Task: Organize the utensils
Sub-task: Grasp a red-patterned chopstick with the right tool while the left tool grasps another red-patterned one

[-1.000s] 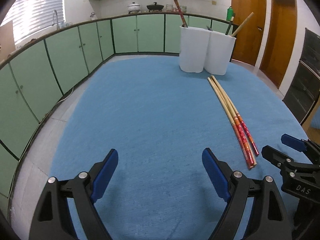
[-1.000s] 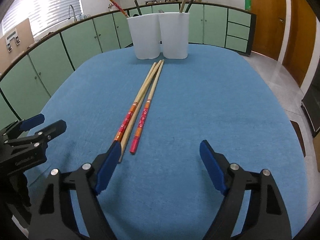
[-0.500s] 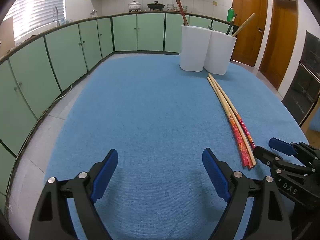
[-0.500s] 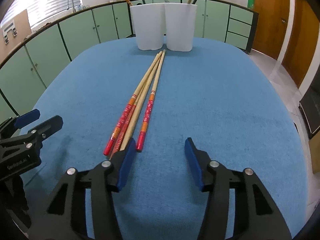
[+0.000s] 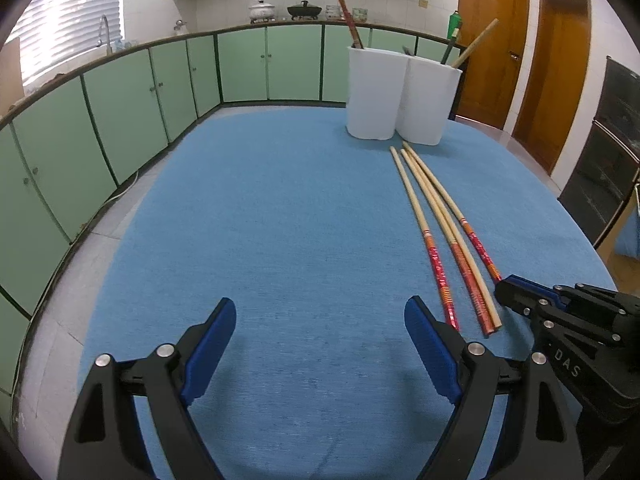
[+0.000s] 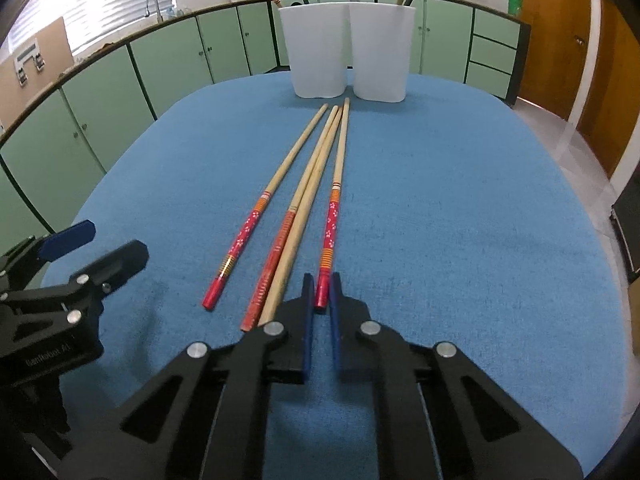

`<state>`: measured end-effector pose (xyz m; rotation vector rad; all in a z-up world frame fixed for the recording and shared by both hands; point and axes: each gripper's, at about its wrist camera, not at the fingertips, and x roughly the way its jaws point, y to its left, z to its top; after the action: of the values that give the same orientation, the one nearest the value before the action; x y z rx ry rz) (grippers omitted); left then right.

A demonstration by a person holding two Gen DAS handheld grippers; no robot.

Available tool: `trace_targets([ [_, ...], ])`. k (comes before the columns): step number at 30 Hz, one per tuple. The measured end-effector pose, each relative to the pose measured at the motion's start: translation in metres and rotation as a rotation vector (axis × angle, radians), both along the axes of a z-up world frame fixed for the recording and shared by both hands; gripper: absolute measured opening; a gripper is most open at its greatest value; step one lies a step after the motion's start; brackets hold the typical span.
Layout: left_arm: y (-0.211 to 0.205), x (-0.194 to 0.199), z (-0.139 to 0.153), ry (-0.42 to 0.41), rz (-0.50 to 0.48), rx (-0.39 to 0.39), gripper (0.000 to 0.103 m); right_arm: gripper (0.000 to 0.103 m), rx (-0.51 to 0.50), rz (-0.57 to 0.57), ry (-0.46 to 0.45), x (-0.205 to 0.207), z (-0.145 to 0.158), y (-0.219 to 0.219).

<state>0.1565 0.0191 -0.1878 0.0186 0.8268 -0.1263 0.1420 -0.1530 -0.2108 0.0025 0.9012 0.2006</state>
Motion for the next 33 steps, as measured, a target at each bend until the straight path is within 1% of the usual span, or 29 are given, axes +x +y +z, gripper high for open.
trace_targets([
  [10, -0.028, -0.006, -0.001, 0.013, -0.064, -0.015, 0.085, 0.005, -0.004, -0.099, -0.012, -0.009, 0.003, -0.043],
  [17, -0.047, -0.002, -0.01, 0.038, -0.081, 0.026, 0.083, 0.005, 0.008, -0.111, -0.009, -0.011, 0.001, -0.058],
  [20, -0.051, 0.002, -0.013, 0.06, -0.082, 0.036, 0.08, 0.006, 0.021, -0.097, -0.005, -0.011, 0.0, -0.059],
  [21, -0.052, 0.003, -0.015, 0.066, -0.08, 0.038, 0.08, 0.009, 0.027, -0.087, -0.002, -0.011, 0.0, -0.06],
  [23, -0.053, 0.005, -0.017, 0.075, -0.082, 0.045, 0.076, 0.011, 0.031, -0.065, -0.008, -0.012, 0.001, -0.06],
  [24, -0.054, 0.004, -0.017, 0.073, -0.082, 0.046, 0.075, 0.016, 0.039, -0.06, -0.01, -0.013, 0.002, -0.061],
  [25, -0.055, 0.004, -0.016, 0.072, -0.083, 0.045, 0.073, 0.023, 0.05, -0.061, -0.014, -0.014, 0.002, -0.064],
  [27, -0.055, 0.003, -0.016, 0.073, -0.079, 0.039, 0.072, 0.03, 0.073, -0.061, -0.019, -0.017, 0.003, -0.069],
  [30, -0.055, 0.002, -0.016, 0.072, -0.074, 0.031, 0.071, 0.03, 0.08, -0.057, -0.016, -0.021, 0.003, -0.072],
  [33, -0.056, 0.002, -0.016, 0.072, -0.07, 0.026, 0.068, 0.031, 0.082, -0.053, -0.012, -0.021, 0.002, -0.072],
])
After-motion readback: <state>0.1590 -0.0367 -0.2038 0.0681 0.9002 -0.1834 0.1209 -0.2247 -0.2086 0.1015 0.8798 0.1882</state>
